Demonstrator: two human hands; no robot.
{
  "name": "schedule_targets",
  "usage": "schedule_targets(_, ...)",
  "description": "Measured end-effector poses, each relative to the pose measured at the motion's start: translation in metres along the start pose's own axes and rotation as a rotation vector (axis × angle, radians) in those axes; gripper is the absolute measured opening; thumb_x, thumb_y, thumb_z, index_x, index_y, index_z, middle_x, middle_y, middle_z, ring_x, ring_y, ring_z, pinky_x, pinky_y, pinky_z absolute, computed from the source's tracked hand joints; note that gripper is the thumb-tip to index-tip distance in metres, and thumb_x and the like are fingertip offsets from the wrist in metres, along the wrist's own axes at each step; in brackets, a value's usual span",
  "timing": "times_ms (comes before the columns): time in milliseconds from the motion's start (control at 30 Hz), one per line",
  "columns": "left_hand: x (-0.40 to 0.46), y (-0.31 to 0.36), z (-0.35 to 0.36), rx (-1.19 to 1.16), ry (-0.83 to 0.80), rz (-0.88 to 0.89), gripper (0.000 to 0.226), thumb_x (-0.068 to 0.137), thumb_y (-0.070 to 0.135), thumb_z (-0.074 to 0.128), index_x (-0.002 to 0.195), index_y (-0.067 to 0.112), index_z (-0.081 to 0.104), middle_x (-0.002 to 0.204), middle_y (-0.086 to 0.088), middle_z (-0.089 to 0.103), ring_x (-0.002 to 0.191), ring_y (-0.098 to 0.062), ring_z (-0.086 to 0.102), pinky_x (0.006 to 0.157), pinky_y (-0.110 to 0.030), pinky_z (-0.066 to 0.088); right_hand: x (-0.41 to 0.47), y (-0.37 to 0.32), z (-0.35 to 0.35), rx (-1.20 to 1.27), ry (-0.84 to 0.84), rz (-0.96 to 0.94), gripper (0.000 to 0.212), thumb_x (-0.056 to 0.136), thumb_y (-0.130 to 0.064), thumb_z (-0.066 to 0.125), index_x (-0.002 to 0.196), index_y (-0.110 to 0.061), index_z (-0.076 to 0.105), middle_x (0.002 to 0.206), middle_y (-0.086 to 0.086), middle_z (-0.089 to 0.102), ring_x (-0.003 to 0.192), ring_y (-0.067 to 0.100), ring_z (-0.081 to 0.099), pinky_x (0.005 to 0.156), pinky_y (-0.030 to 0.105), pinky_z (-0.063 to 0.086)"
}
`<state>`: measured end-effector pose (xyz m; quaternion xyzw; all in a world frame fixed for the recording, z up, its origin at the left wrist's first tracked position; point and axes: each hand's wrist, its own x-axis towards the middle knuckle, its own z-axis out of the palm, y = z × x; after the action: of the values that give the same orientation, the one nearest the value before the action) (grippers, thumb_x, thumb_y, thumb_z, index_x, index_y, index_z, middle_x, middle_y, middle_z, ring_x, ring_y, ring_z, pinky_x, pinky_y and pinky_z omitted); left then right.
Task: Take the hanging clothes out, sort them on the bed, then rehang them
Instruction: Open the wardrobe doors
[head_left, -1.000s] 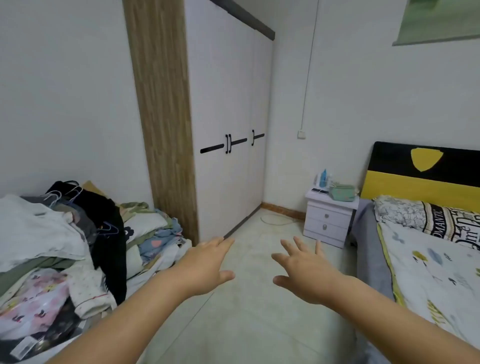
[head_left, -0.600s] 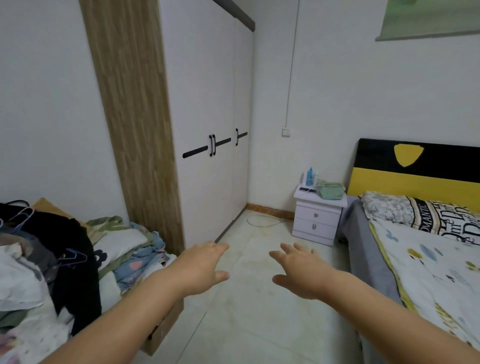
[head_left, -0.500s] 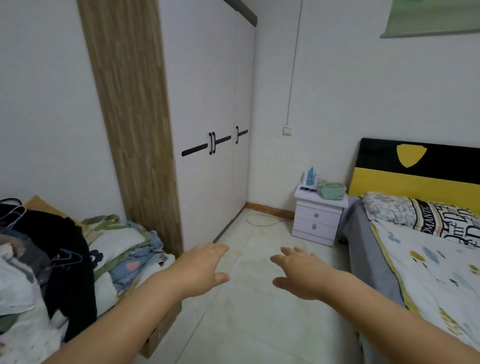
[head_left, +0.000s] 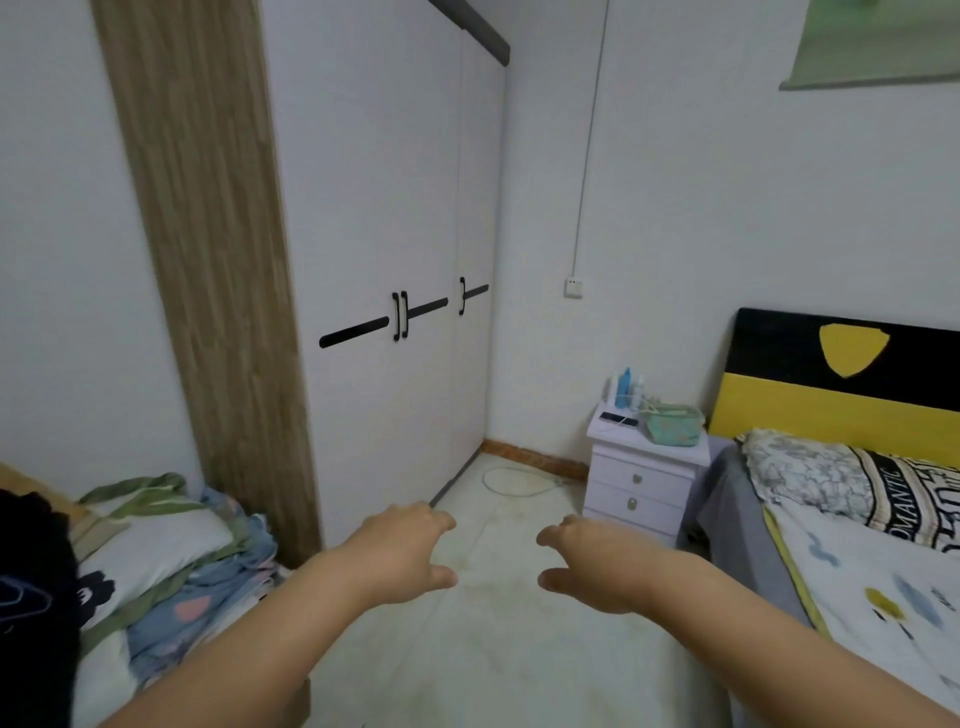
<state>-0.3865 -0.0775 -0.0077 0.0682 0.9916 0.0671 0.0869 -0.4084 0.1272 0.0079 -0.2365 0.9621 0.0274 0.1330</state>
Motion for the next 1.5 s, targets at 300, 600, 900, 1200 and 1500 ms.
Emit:
schedule_targets(300, 0.123, 0.011, -0.012, 0.014, 0.014, -0.007, 0.063, 0.088, 0.046, 0.052, 0.143, 0.023, 0.029, 0.144, -0.001, 0.034, 0.129, -0.022, 0.037, 0.106, -0.036, 0.035, 0.105, 0.082, -0.02, -0.002, 0.1, -0.053, 0.048, 0.096, -0.039, 0.043, 0.138, -0.017, 0.036, 0.137, 0.01, 0.043, 0.122, 0.028, 0.043, 0.1, 0.04, 0.041)
schedule_targets(600, 0.256, -0.051, -0.053, -0.021, 0.06, -0.039, 0.056, 0.089, 0.042, 0.053, 0.138, 0.021, 0.035, 0.137, -0.004, 0.043, 0.124, -0.023, 0.043, 0.102, -0.033, 0.038, 0.243, 0.105, -0.048, -0.031, 0.149, -0.078, 0.046, 0.096, -0.034, 0.045, 0.137, -0.017, 0.035, 0.137, 0.009, 0.04, 0.124, 0.029, 0.04, 0.1, 0.041, 0.04)
schedule_targets(900, 0.373, -0.099, -0.076, -0.025, 0.044, -0.067, 0.058, 0.091, 0.041, 0.051, 0.141, 0.021, 0.031, 0.138, -0.004, 0.041, 0.125, -0.023, 0.042, 0.101, -0.03, 0.037, 0.366, 0.132, -0.08, -0.038, 0.156, -0.106, 0.047, 0.096, -0.034, 0.045, 0.139, -0.017, 0.036, 0.141, 0.008, 0.037, 0.13, 0.027, 0.035, 0.105, 0.041, 0.036)
schedule_targets(1200, 0.497, -0.119, -0.09, -0.044, 0.087, -0.217, 0.055, 0.092, 0.04, 0.05, 0.14, 0.02, 0.033, 0.139, -0.003, 0.043, 0.126, -0.021, 0.044, 0.103, -0.031, 0.037, 0.501, 0.202, -0.116, -0.034, 0.168, -0.233, 0.04, 0.097, -0.032, 0.043, 0.133, -0.015, 0.044, 0.139, 0.008, 0.042, 0.125, 0.027, 0.041, 0.101, 0.036, 0.038)
schedule_targets(1500, 0.6, -0.127, -0.11, -0.124, 0.191, -0.371, 0.048, 0.095, 0.036, 0.046, 0.139, 0.02, 0.035, 0.139, -0.001, 0.044, 0.125, -0.018, 0.043, 0.102, -0.027, 0.034, 0.625, 0.266, -0.151, -0.031, 0.125, -0.33, 0.042, 0.097, -0.029, 0.041, 0.137, -0.016, 0.04, 0.135, 0.01, 0.045, 0.124, 0.026, 0.043, 0.101, 0.034, 0.038)
